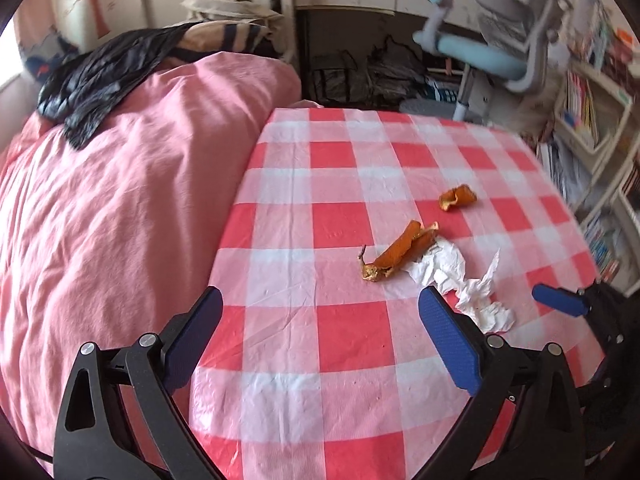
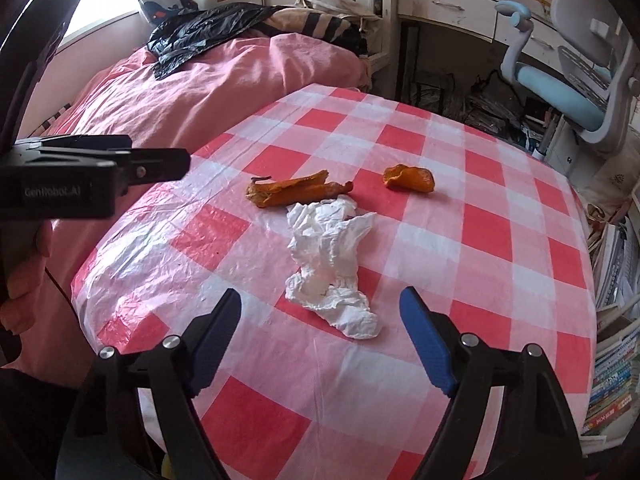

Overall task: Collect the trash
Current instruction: 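Grasp the orange peel with the left gripper while the right grasps the white tissue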

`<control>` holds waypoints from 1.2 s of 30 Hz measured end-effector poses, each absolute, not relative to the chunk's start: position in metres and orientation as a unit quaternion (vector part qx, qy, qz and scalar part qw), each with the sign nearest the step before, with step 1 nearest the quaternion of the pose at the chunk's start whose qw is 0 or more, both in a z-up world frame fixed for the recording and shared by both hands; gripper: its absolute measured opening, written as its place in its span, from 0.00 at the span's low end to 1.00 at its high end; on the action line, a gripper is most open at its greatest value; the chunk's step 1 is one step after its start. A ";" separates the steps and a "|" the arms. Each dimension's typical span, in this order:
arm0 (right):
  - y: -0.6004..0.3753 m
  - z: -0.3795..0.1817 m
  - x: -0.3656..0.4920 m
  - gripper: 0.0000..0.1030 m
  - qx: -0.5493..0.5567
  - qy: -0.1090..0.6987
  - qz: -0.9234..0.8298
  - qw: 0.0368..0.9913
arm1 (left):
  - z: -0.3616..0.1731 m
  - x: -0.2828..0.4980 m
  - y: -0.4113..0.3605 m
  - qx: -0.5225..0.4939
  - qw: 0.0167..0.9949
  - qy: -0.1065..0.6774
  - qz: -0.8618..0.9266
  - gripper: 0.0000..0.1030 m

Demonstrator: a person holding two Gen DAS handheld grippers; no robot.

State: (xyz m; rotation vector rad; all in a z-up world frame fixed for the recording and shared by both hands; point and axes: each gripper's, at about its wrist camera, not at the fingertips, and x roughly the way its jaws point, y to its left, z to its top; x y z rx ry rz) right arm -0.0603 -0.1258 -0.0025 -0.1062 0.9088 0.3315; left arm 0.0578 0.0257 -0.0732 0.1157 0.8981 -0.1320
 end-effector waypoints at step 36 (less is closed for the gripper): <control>-0.149 -0.014 -0.048 0.17 -0.008 0.483 0.160 0.861 | -0.126 0.082 0.032 0.016 0.831 0.539 -0.135 0.10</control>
